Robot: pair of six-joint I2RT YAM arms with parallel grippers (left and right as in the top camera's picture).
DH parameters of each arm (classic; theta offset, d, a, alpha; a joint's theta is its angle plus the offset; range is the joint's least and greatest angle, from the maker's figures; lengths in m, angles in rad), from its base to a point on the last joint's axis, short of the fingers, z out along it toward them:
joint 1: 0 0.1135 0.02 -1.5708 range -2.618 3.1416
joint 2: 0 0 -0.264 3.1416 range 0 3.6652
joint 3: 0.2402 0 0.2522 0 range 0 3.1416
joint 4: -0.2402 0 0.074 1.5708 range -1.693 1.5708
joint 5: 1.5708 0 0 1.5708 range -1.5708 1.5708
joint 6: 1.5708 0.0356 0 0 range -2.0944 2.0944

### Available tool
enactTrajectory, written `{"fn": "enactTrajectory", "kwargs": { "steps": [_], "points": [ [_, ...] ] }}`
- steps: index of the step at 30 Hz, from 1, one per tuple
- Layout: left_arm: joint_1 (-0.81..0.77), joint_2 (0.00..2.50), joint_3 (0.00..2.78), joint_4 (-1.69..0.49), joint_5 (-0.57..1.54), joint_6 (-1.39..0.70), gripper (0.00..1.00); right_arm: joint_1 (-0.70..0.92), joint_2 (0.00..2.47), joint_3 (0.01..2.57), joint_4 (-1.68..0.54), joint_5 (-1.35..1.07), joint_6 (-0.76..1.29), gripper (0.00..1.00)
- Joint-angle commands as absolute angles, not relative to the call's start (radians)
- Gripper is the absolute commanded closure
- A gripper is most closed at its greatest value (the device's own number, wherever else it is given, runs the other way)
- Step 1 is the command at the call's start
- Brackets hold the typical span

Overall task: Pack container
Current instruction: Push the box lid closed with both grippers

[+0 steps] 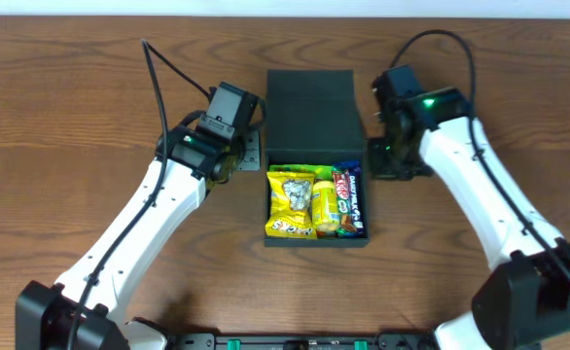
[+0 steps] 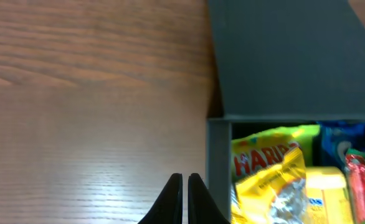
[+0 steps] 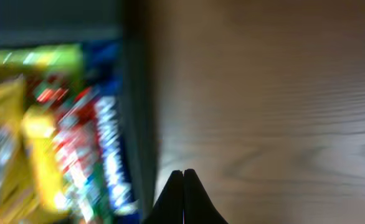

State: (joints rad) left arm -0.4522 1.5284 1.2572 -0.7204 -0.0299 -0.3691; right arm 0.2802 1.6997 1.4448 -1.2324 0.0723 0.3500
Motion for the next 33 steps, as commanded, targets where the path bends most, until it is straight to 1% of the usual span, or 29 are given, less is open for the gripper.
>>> {"fn": "enactTrajectory", "kwargs": {
  "steps": [1,5,7,12,15,18,20,23,26,29,33],
  "points": [
    [-0.444,1.53,1.271,-0.721,-0.055,-0.336,0.94,0.23,1.695,1.446,-1.207,0.161,0.392,0.98],
    [-0.427,1.549,1.269,-0.678,-0.07,-0.337,0.94,0.181,1.707,1.422,-1.077,0.125,0.342,0.98],
    [-0.388,1.591,1.269,-0.632,-0.034,-0.339,0.94,0.148,1.735,1.408,-0.994,0.036,0.332,0.99],
    [-0.239,1.76,1.272,-0.51,0.256,-0.342,0.94,0.07,1.874,1.407,-0.837,-0.213,0.29,0.98],
    [-0.151,1.89,1.29,-0.418,0.45,-0.408,0.94,0.05,1.981,1.408,-0.732,-0.381,0.276,0.98],
    [-0.116,1.99,1.349,-0.407,0.538,-0.442,0.94,0.044,2.077,1.421,-0.663,-0.513,0.287,0.98],
    [-0.114,2.08,1.435,-0.426,0.605,-0.442,0.94,0.044,2.153,1.457,-0.647,-0.572,0.299,0.98],
    [-0.132,2.169,1.548,-0.476,0.614,-0.442,0.94,0.046,2.225,1.508,-0.646,-0.64,0.3,0.98],
    [-0.15,2.229,1.625,-0.49,0.649,-0.447,0.94,0.049,2.257,1.537,-0.638,-0.649,0.31,0.98],
    [-0.168,2.28,1.674,-0.489,0.701,-0.476,0.94,0.05,2.276,1.551,-0.608,-0.713,0.31,0.98],
    [-0.188,2.304,1.681,-0.496,0.708,-0.479,0.94,0.053,2.277,1.551,-0.576,-0.793,0.309,0.98]
  ]
}}
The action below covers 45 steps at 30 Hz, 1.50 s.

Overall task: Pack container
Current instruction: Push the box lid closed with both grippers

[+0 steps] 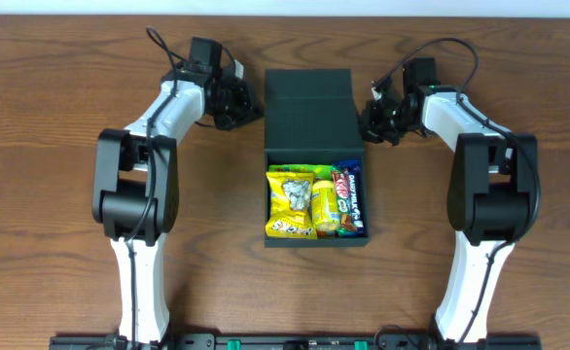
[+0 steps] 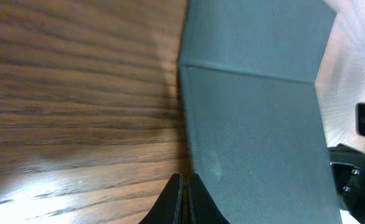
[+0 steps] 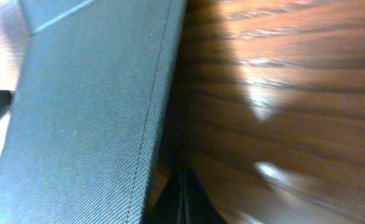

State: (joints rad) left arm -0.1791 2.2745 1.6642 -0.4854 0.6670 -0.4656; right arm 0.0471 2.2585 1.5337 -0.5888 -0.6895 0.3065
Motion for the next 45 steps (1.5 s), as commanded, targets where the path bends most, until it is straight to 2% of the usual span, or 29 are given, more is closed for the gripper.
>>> {"fn": "enactTrajectory", "kwargs": {
  "steps": [1,5,14,24,36,45],
  "points": [
    [-0.191,2.304,1.681,-0.501,0.708,-0.478,0.94,0.052,2.277,1.551,-0.567,-0.82,0.306,0.99],
    [-0.187,2.304,1.681,-0.502,0.759,-0.476,0.94,0.041,2.271,1.552,-0.519,-0.95,0.248,0.98],
    [-0.167,2.273,1.694,-0.497,0.836,-0.444,0.94,0.026,2.183,1.552,-0.515,-1.002,0.154,0.98],
    [-0.16,2.019,1.694,-0.527,0.826,-0.322,0.94,0.026,1.962,1.552,-0.539,-0.991,0.139,0.98],
    [-0.164,1.668,1.694,-0.808,0.702,-0.048,0.94,0.028,1.603,1.552,-0.862,-0.716,-0.035,0.98],
    [-0.179,1.541,1.694,-0.952,0.698,0.067,0.94,0.028,1.418,1.552,-1.026,-0.678,-0.132,0.98]
  ]
}}
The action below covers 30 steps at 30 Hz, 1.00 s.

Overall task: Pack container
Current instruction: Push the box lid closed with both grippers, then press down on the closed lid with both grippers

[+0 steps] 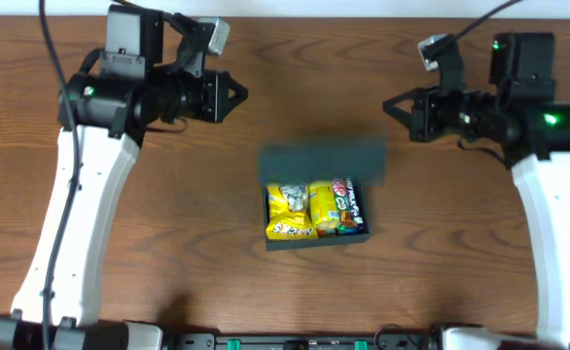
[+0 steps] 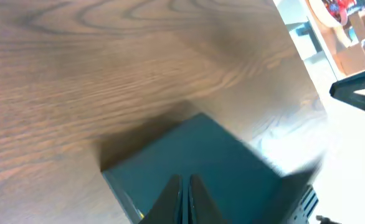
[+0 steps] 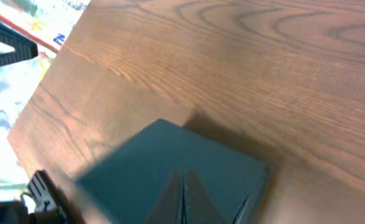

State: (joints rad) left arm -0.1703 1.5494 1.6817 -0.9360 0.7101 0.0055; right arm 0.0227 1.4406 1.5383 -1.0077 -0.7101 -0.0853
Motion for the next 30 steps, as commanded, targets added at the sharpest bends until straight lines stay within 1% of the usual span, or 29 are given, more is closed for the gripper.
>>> {"fn": "enactTrajectory", "kwargs": {
  "steps": [1,3,7,10,14,18,21,26,30],
  "points": [
    [-0.18,1.54,1.694,-0.963,0.698,0.068,0.94,0.028,1.411,1.552,-1.036,-0.658,-0.132,0.99],
    [-0.182,1.54,1.693,-0.98,0.69,0.068,0.94,0.027,1.404,1.552,-1.062,-0.595,-0.122,0.98],
    [-0.184,1.541,1.673,-1.037,0.591,0.067,0.94,0.027,1.41,1.547,-1.14,-0.421,-0.059,0.98],
    [-0.184,1.541,1.597,-1.026,0.539,0.036,0.94,0.027,1.419,1.504,-1.162,-0.364,-0.029,0.98],
    [-0.184,1.541,1.401,-0.895,0.538,-0.064,0.94,0.02,1.427,1.377,-1.119,-0.368,0.024,0.98],
    [-0.186,1.542,1.168,-0.696,0.599,-0.17,0.94,0.022,1.434,1.206,-1.023,-0.413,0.031,0.99],
    [-0.186,1.542,1.04,-0.586,0.604,-0.256,0.94,0.024,1.448,1.088,-0.944,-0.424,0.069,0.99],
    [-0.194,1.544,0.915,-0.469,0.63,-0.325,0.94,0.037,1.493,0.943,-0.817,-0.487,0.093,0.98],
    [-0.234,1.575,0.902,-0.411,0.629,-0.373,0.94,0.069,1.576,0.89,-0.735,-0.557,0.104,0.99]
  ]
}}
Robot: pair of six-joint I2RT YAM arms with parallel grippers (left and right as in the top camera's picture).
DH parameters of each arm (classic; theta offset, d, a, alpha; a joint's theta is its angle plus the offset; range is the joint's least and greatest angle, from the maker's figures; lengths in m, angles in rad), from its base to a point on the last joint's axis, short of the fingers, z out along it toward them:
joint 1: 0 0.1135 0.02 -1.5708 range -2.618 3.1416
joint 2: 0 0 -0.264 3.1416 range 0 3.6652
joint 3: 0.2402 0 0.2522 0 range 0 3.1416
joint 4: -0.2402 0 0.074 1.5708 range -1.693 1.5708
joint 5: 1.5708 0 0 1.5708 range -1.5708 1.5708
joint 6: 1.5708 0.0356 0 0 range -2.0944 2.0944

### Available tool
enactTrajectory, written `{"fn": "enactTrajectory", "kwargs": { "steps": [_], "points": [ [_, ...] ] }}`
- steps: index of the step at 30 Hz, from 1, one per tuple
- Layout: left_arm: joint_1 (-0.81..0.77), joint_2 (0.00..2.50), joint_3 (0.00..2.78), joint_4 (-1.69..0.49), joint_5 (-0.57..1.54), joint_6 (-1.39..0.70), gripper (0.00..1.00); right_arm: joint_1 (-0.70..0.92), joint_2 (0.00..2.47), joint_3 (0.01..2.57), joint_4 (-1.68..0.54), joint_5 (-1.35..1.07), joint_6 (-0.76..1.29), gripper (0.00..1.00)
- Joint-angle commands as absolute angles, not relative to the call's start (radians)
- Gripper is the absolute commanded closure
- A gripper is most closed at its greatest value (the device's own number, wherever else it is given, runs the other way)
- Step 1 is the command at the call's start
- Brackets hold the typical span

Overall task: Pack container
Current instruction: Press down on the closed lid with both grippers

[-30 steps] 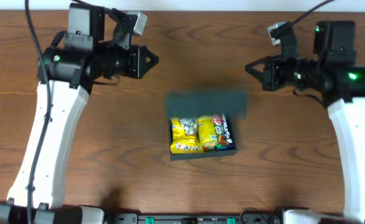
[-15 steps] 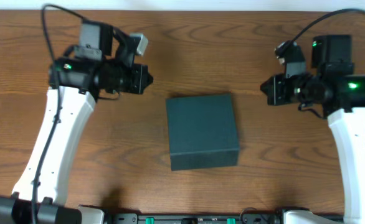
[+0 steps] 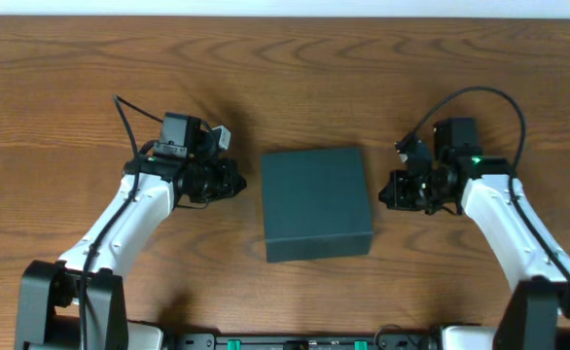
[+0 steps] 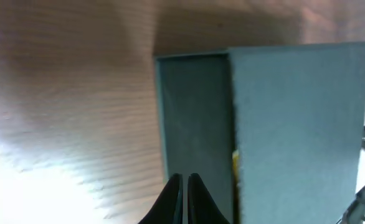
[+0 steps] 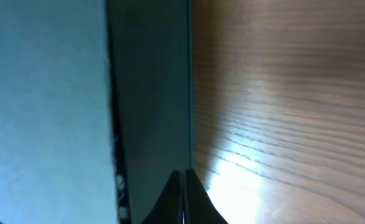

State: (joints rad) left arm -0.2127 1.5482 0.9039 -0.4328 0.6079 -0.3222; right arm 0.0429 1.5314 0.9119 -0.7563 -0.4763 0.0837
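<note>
The dark green box (image 3: 316, 202) lies in the middle of the table with its lid down over it. A thin strip of yellow wrapper (image 4: 235, 163) shows under the lid's edge, and a sliver of blue wrapper (image 5: 116, 163) shows on the other side. My left gripper (image 3: 238, 182) is shut with nothing in it, low beside the box's left wall (image 4: 195, 124). On the opposite side my right gripper (image 3: 386, 192) is shut and holds nothing, close to the box's right wall (image 5: 151, 93).
Brown wooden table (image 3: 71, 78) all around the box. Both arms reach in from the near corners. A cable loops over each arm.
The lid, then half down over the snacks, now covers the box. Both grippers were high above the table's far half; now they sit low beside the box's left and right walls.
The box stood open with snack packets inside and both shut grippers beside it. Then the grippers were at the flat-lying lid's far sides. Then the lid stood half over the box with both arms raised. Now the lid is down.
</note>
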Motion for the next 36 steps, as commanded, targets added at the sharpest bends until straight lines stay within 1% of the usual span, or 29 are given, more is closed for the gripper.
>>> {"fn": "enactTrajectory", "kwargs": {
  "steps": [1,4,8,10,14,17,19,21,24,26,29,32,36],
  "points": [
    [-0.245,1.589,0.902,-0.39,0.629,-0.384,0.94,0.08,1.594,0.888,-0.724,-0.577,0.104,0.98],
    [-0.271,1.641,0.902,-0.328,0.654,-0.408,0.94,0.132,1.641,0.888,-0.701,-0.588,0.104,0.98],
    [-0.276,1.689,0.902,-0.271,0.678,-0.435,0.94,0.186,1.646,0.888,-0.682,-0.575,0.109,0.98],
    [-0.275,1.692,0.903,-0.255,0.677,-0.435,0.94,0.193,1.646,0.888,-0.672,-0.545,0.142,0.98],
    [-0.274,1.692,0.914,-0.247,0.669,-0.434,0.94,0.187,1.646,0.897,-0.665,-0.513,0.146,0.99],
    [-0.271,1.691,0.932,-0.265,0.666,-0.43,0.94,0.176,1.64,0.936,-0.723,-0.436,0.154,0.99],
    [-0.26,1.678,0.96,-0.325,0.635,-0.422,0.94,0.163,1.619,0.98,-0.798,-0.363,0.153,0.98],
    [-0.246,1.632,1.009,-0.434,0.567,-0.386,0.94,0.146,1.571,1.023,-0.868,-0.32,0.153,0.98],
    [-0.25,1.533,1.062,-0.538,0.449,-0.337,0.94,0.121,1.45,1.036,-0.918,-0.313,0.154,0.99],
    [-0.263,1.444,1.071,-0.551,0.413,-0.333,0.94,0.11,1.354,1.033,-0.949,-0.313,0.154,0.98],
    [-0.294,1.333,1.069,-0.551,0.412,-0.283,0.94,0.115,1.21,0.992,-0.974,-0.318,0.167,0.98],
    [-0.363,1.298,1.066,-0.581,0.398,-0.219,0.94,0.134,1.09,0.884,-0.934,-0.344,0.205,0.98],
    [-0.48,1.368,1.035,-0.54,0.382,-0.205,0.94,0.17,0.951,0.683,-0.805,-0.438,0.288,0.98]
  ]
}}
